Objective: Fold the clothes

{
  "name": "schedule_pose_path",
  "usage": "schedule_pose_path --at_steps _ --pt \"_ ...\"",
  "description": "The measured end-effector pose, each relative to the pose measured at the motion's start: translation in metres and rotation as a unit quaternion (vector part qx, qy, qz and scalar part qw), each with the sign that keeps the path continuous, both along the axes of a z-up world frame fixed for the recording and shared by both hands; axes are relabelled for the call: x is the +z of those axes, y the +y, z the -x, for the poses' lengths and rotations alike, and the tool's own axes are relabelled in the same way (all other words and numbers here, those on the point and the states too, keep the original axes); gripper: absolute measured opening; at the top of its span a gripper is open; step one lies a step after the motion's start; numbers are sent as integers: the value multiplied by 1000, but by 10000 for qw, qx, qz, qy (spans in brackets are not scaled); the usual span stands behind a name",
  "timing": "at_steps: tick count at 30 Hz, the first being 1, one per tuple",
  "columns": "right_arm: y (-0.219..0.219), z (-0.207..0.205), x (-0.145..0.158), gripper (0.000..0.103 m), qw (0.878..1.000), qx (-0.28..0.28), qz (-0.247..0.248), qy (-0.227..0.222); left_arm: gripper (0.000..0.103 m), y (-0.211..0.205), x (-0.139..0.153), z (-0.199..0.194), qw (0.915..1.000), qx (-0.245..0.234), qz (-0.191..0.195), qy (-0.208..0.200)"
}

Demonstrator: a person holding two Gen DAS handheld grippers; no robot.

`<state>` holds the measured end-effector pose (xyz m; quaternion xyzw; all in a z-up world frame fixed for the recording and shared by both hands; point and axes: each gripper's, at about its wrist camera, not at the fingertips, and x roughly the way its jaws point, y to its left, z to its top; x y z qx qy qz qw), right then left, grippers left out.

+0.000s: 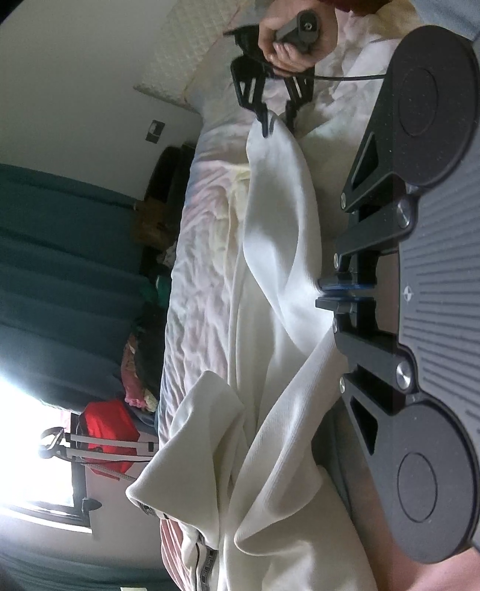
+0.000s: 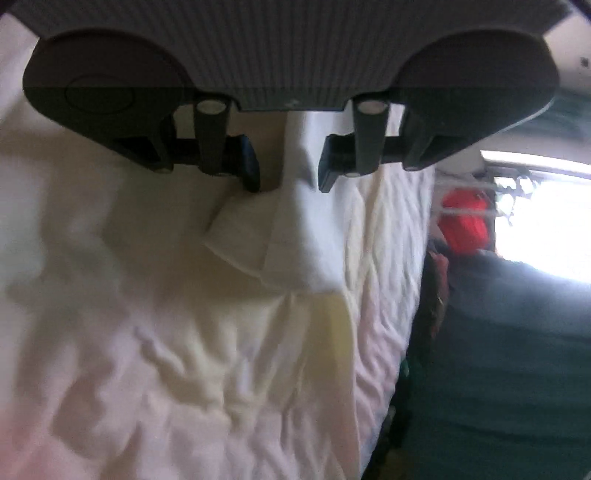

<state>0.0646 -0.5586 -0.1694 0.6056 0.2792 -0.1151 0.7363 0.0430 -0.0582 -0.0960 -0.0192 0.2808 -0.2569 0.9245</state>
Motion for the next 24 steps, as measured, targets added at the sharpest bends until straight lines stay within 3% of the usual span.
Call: schedule_pose_path --at_steps 2,3,4,9,11,15,19,22,24 --pt "5 7 16 33 9988 49 487 -73 4 1 0 0 10000 9 2 5" --pt "8 11 25 15 9972 78 739 -109 4 1 0 0 10000 14 11 13" --pt "9 13 31 10 9951 108 981 -103 4 2 1 0 10000 21 29 16" --pt "21 18 60 10 9815 161 1884 -295 4 8 3 1 9998 58 163 34" --pt "16 4 61 10 9834 271 1768 -306 4 9 4 1 9998 72 204 42" --pt "21 -24 44 14 9863 382 1574 300 4 9 5 0 9997 93 217 50" --pt "18 -41 26 14 9889 414 1326 532 4 10 6 0 9996 90 273 57" --pt "16 -47 34 11 9935 206 1100 204 4 10 7 -2 9994 80 329 14" --pt "26 -55 59 9 9904 192 1360 -127 3 11 7 -2 9992 83 391 -6"
